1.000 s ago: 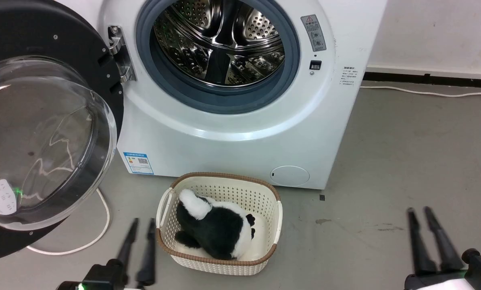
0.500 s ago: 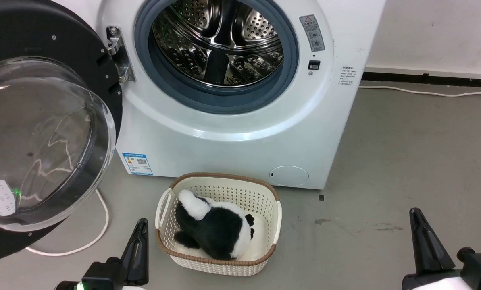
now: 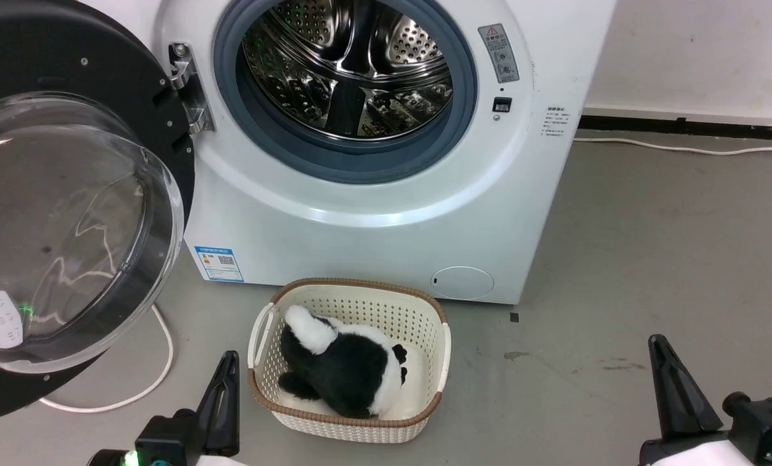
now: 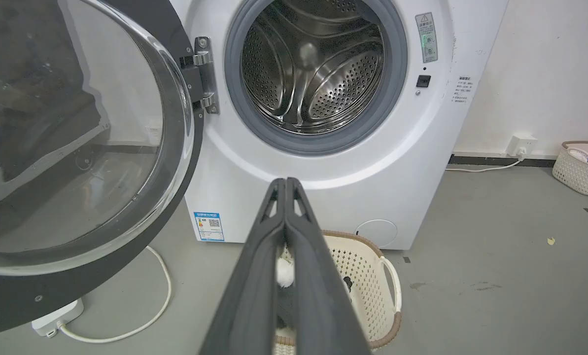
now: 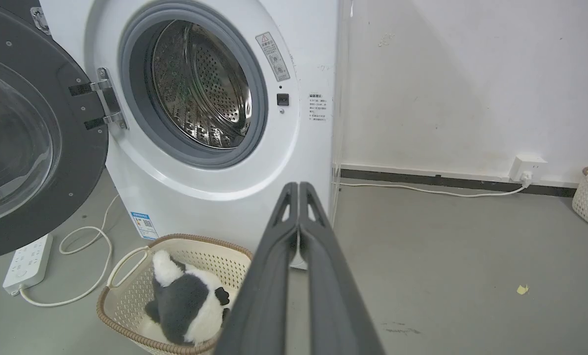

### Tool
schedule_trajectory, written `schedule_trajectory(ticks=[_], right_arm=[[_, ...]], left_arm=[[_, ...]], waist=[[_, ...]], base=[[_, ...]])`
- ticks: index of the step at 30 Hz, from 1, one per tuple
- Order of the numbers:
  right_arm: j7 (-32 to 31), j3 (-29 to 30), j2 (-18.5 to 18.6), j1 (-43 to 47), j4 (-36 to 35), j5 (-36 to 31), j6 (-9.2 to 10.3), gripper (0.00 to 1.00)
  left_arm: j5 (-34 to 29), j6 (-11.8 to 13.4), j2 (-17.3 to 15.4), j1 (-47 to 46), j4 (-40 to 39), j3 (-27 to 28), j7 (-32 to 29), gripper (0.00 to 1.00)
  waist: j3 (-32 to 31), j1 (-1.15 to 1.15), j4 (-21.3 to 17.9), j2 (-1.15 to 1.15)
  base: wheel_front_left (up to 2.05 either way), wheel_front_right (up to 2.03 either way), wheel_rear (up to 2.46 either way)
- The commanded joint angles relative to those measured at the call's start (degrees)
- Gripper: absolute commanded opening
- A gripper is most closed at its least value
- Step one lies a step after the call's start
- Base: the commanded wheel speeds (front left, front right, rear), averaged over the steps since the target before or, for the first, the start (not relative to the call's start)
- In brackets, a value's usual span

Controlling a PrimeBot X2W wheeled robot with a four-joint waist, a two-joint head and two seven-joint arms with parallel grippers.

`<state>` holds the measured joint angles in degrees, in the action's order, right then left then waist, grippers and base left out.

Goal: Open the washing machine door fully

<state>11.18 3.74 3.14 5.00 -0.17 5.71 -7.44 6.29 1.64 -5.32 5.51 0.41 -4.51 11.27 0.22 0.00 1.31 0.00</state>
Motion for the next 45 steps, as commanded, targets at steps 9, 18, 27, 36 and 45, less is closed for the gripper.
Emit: schedule_trajectory(ticks=[9,18,27,36,45], right_arm=[[-1.11,-0.40,-0.08,-1.26,0.05,-0.87,-0.01,0.00],[-2.16,-0.75,-0.10,-1.65,0.07,-1.38,-0.02,0.00],[-3.22,-1.10,-0.12,-2.04,0.08,-1.89,-0.02,0.00],[-4.28,-1.45,-0.14,-2.44,0.09,-2.40,-0.02,0.00],[-5.69,-1.92,-0.16,-2.96,0.11,-3.07,-0.03,0.00]], left_arm=[[-0.97,-0.38,0.35,-1.47,-0.11,0.65,-1.24,0.00],[-1.52,-0.51,0.57,-1.89,-0.14,1.06,-2.29,0.00],[-2.08,-0.65,0.79,-2.32,-0.17,1.46,-3.34,0.00],[-2.64,-0.78,1.01,-2.74,-0.20,1.87,-4.40,0.00],[-3.39,-0.96,1.30,-3.31,-0.25,2.41,-5.80,0.00]], waist=[[-0.02,0.00,-0.12,0.00],[-0.04,0.00,-0.25,0.00],[-0.06,0.00,-0.37,0.00],[-0.08,0.00,-0.50,0.00],[-0.11,0.00,-0.66,0.00]], base=[[0.00,0.00,0.00],[0.00,0.00,0.00],[0.00,0.00,0.00],[0.00,0.00,0.00],[0.00,0.00,0.00]])
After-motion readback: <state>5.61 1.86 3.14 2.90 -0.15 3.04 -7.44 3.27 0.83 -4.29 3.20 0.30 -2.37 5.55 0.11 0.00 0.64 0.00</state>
